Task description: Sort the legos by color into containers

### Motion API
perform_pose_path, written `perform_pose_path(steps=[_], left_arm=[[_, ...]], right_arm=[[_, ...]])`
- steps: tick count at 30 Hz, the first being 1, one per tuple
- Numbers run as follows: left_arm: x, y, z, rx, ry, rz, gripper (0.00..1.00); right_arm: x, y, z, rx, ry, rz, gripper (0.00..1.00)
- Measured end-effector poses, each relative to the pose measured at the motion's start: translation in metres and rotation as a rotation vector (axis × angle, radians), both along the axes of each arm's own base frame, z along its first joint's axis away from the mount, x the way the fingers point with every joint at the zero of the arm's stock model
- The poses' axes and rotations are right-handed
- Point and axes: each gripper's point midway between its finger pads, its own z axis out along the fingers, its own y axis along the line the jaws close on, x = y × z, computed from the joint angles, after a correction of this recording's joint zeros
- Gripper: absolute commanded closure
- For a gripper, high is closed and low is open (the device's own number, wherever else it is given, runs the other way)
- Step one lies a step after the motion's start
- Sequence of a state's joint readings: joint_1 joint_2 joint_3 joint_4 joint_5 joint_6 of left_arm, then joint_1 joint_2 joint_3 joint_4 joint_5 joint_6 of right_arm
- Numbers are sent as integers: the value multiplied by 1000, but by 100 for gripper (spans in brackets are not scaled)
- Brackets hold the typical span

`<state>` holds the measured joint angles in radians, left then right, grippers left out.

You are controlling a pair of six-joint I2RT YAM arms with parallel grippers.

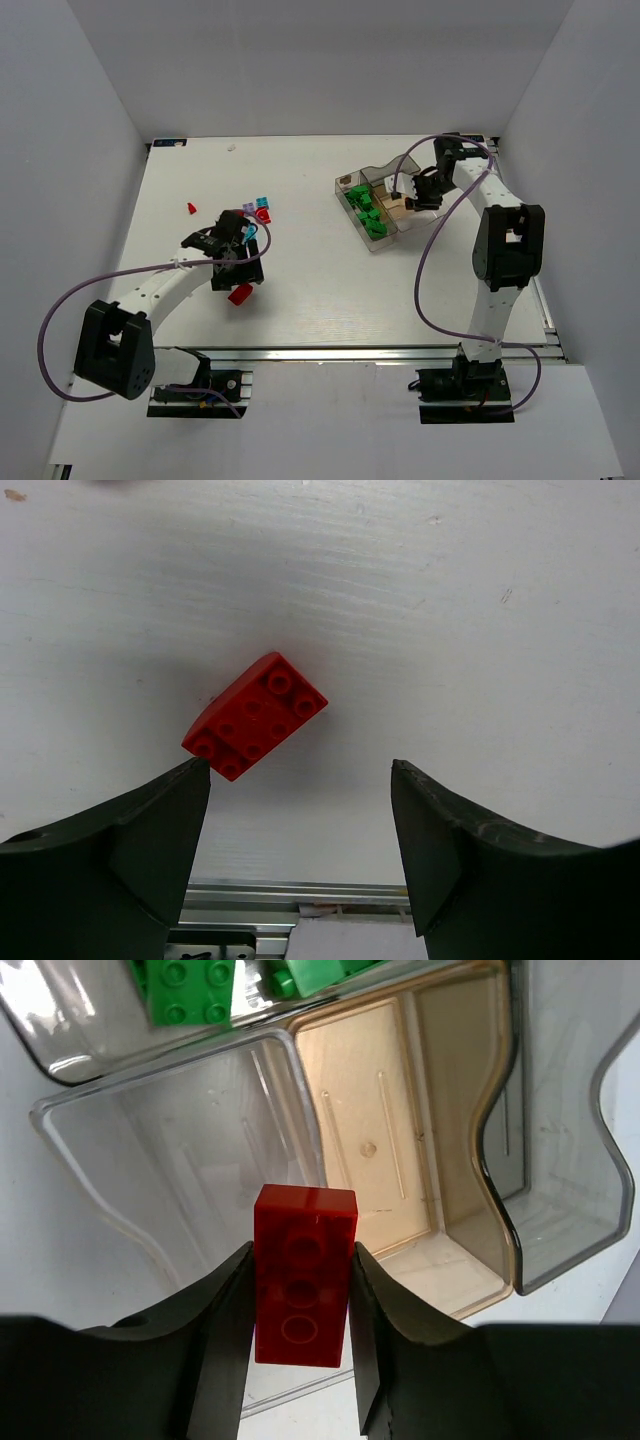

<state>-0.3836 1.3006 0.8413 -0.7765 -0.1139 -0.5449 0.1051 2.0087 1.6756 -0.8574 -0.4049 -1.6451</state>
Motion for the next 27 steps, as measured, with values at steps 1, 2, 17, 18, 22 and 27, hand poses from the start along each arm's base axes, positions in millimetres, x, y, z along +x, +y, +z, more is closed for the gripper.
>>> perform_pose_path(steps=[1, 2, 17, 18, 22, 27], left_arm=[[-1, 0, 0, 1, 3, -6, 17], [-1, 0, 0, 0, 4, -9, 17], [10, -8, -18, 30, 90, -123, 15], [13, -9, -20, 37, 96, -136, 15], [17, -9, -27, 63, 132, -179, 15], [22, -9, -36, 94, 190, -222, 17]], right_arm=[[-1, 0, -1, -7, 1, 14, 55], [-3, -1, -1, -11, 3, 23, 50], [-13, 18, 24, 136, 29, -47, 35], [-14, 22, 34, 174, 27, -72, 28], [-23, 47, 93, 388, 22, -152, 11], [-63, 69, 129, 579, 88, -172, 11]])
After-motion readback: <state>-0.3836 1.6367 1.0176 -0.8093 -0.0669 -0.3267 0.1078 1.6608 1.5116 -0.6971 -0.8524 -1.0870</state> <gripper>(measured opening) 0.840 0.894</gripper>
